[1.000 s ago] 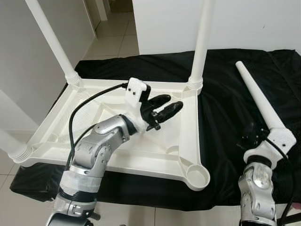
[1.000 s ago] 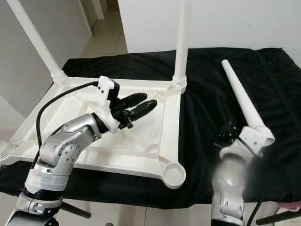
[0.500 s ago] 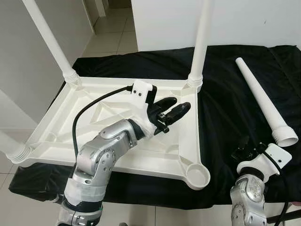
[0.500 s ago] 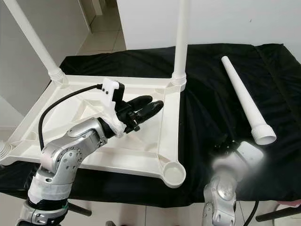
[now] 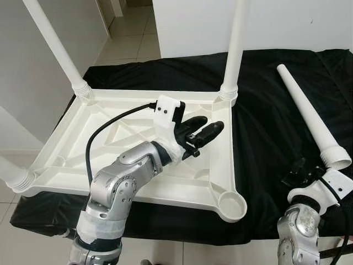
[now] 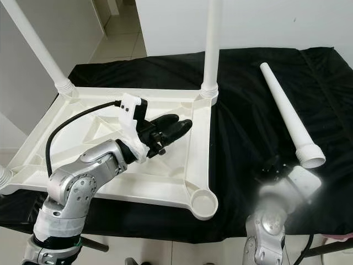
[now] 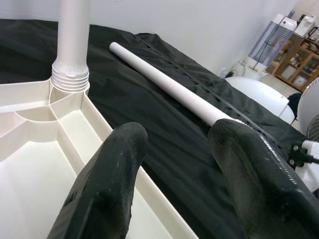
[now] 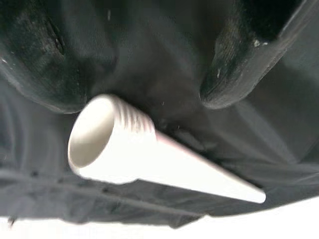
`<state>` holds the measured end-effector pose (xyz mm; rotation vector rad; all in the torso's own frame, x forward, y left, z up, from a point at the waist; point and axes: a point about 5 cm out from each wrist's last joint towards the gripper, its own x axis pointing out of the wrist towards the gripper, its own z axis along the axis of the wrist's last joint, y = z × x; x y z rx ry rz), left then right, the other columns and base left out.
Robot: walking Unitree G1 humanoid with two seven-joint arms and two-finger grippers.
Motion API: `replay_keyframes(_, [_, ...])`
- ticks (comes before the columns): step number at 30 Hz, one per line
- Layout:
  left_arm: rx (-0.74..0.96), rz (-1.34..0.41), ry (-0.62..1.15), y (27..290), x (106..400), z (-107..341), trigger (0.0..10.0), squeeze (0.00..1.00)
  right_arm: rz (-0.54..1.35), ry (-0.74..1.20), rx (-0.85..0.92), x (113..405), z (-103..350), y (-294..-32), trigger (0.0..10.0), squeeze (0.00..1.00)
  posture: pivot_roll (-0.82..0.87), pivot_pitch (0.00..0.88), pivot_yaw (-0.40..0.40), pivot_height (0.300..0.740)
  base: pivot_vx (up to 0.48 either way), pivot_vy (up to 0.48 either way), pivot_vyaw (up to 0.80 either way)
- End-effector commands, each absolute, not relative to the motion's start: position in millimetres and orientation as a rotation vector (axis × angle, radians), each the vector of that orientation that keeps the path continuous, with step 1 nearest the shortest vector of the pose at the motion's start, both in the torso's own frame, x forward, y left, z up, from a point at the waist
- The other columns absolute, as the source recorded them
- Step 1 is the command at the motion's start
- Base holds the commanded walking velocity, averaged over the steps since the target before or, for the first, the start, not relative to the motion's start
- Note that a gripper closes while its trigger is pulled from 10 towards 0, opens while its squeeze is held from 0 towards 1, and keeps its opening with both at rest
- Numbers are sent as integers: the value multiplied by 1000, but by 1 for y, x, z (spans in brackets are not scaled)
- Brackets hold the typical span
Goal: Building children table
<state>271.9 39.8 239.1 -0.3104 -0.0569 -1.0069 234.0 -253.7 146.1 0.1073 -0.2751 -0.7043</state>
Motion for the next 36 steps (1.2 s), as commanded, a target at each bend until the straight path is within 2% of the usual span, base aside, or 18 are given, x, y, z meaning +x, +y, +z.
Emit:
replay_keyframes(1, [-311,-1004,-46,42,269,238,10000,0,-711,-279,102,236,145,-254,10000,0,-80,124,156,740,0,0,0])
replay_keyframes(12, [-302,-999,-29,44,267,237,10000,0,-657,-282,85,252,152,-262,10000,0,-69,121,165,740,0,0,0])
replay_keyframes(27, [-297,-991,-25,45,266,239,10000,0,-549,-250,116,264,150,-260,10000,0,-57,121,167,740,0,0,0])
replay_keyframes(36, [-284,-985,-30,47,267,242,10000,0,-477,-213,142,269,146,-272,10000,0,-39,121,186,740,0,0,0])
